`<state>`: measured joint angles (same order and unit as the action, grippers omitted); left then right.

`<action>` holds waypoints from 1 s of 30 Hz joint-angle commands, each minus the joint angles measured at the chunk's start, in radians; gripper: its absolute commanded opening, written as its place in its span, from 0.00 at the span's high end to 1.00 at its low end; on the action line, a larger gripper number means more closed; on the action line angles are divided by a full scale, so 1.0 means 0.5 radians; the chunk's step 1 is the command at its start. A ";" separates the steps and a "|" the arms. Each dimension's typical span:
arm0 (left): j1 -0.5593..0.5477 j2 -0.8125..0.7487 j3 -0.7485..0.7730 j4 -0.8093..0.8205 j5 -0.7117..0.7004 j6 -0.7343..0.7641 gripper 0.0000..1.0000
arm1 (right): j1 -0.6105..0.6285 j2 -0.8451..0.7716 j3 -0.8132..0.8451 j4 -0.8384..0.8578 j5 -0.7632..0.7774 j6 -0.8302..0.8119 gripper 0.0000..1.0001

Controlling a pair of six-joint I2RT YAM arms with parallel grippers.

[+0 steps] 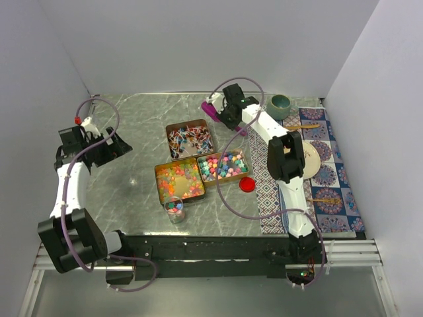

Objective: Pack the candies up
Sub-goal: Place the spatula at the center of the board.

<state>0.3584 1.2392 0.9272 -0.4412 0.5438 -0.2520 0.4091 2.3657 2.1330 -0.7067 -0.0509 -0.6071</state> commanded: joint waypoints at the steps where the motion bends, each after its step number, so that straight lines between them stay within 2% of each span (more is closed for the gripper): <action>1: 0.001 0.074 0.137 0.036 -0.001 -0.027 0.03 | -0.002 0.036 -0.005 0.070 0.077 -0.126 0.96; 3: -0.002 0.102 0.149 0.054 0.008 -0.033 0.03 | -0.002 0.039 -0.011 0.039 0.065 -0.126 0.84; 4: 0.001 0.105 0.155 0.057 0.017 -0.033 0.03 | 0.001 0.030 -0.014 0.027 0.050 -0.114 0.72; 7: 0.001 0.105 0.149 0.057 0.032 -0.015 0.03 | -0.002 -0.010 -0.038 0.017 -0.033 -0.081 0.53; 10: 0.001 0.102 0.122 0.072 0.051 -0.024 0.03 | -0.002 -0.059 -0.094 0.048 -0.094 -0.013 0.44; 16: 0.001 0.135 0.127 0.088 0.091 -0.036 0.03 | -0.027 -0.126 -0.032 -0.041 -0.223 0.091 0.40; 19: 0.004 0.151 0.192 0.076 0.060 -0.012 0.03 | -0.134 -0.359 -0.176 0.063 -0.385 0.211 0.39; 23: 0.010 0.160 0.192 0.094 0.054 -0.002 0.03 | -0.284 -0.761 -0.669 0.180 -0.747 0.165 0.36; 24: 0.010 0.160 0.183 0.100 0.063 -0.008 0.03 | -0.303 -0.916 -0.761 0.171 -0.897 0.071 0.29; 28: 0.007 0.151 0.094 0.109 0.094 -0.024 0.03 | -0.346 -1.282 -1.316 -0.028 -1.171 -0.285 0.15; 29: 0.007 0.145 0.088 0.106 0.088 -0.024 0.03 | -0.343 -1.435 -1.421 -0.086 -1.202 -0.508 0.00; 30: 0.007 0.142 0.085 0.106 0.078 -0.012 0.03 | -0.346 -1.512 -1.531 -0.145 -1.220 -0.610 0.00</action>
<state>0.3603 1.3231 0.9817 -0.4152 0.5640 -0.2668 0.2062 1.7763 1.5444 -0.6697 -0.4835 -0.6540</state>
